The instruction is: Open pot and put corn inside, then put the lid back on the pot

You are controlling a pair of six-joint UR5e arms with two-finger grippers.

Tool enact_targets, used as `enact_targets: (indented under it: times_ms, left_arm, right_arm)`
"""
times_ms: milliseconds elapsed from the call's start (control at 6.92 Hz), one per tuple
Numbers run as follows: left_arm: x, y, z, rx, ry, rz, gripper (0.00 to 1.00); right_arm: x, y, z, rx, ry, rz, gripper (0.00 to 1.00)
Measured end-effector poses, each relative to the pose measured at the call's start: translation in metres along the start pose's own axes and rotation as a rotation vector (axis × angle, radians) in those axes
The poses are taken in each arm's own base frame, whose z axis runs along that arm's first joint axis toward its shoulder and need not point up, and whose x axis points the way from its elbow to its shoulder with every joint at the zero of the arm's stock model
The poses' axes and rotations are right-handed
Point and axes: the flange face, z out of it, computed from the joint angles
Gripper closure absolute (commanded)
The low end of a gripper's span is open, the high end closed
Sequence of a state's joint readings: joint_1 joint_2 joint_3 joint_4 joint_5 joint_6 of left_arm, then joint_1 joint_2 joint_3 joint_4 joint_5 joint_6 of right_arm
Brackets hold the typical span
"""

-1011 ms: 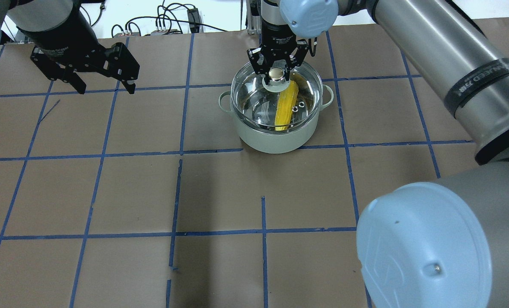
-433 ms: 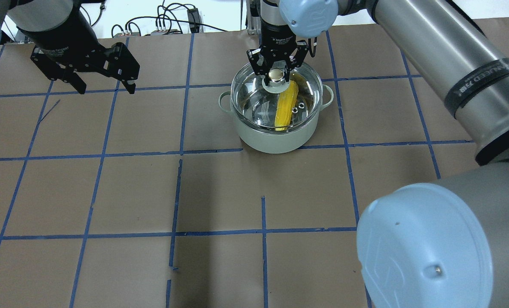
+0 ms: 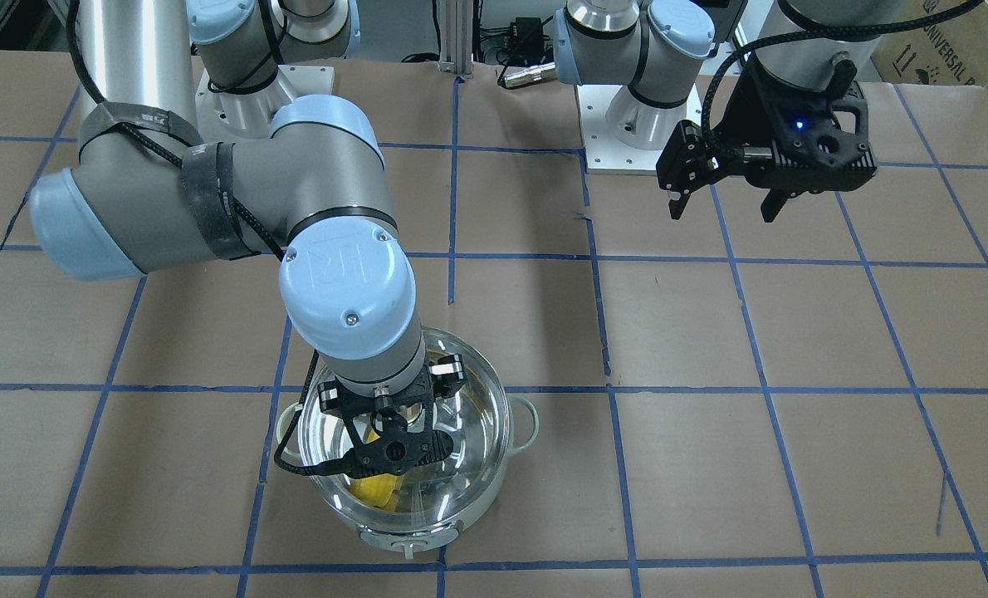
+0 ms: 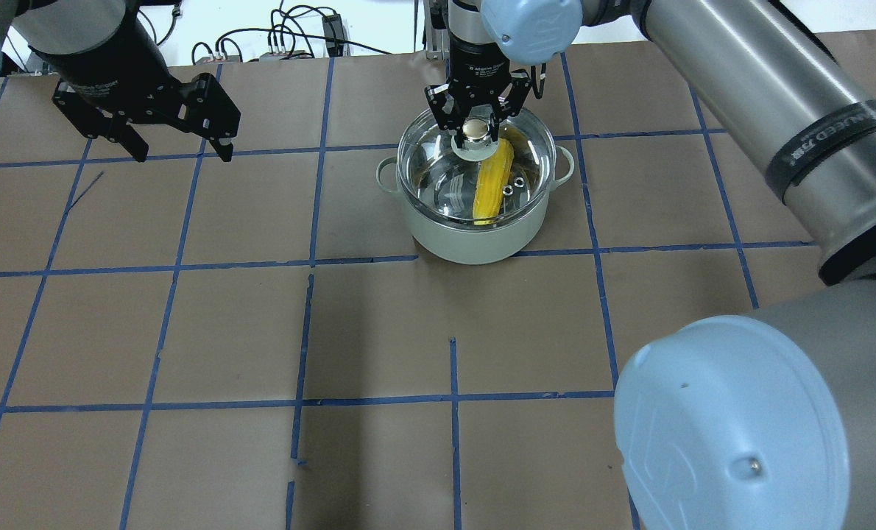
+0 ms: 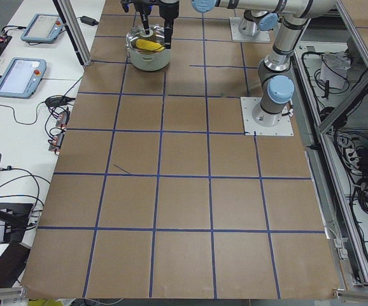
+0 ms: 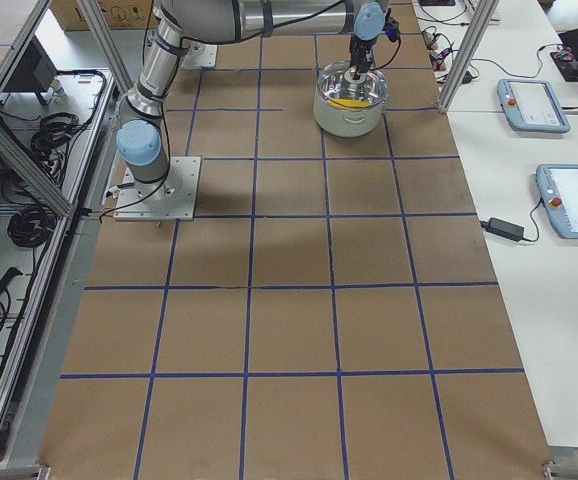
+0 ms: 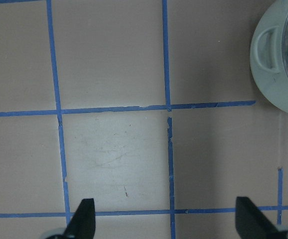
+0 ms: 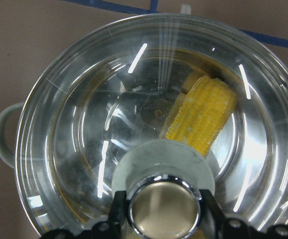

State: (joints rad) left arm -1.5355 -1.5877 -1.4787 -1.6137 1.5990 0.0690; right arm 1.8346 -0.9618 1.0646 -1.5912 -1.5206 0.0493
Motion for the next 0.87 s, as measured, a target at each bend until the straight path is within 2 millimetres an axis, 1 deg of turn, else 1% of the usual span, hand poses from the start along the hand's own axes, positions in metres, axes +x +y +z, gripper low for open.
enact_targets:
  times_ms: [433, 867]
  left_arm:
    - [0.0000, 0.0000, 0.0000, 0.000, 0.000, 0.000, 0.00]
    - [0.0000, 0.0000, 0.0000, 0.000, 0.000, 0.000, 0.00]
  right_arm:
    - [0.0005, -0.0019, 0.0050, -0.006, 0.003, -0.002, 0.95]
    - [0.0002, 0.0008, 0.0020, -0.010, 0.002, 0.002, 0.95]
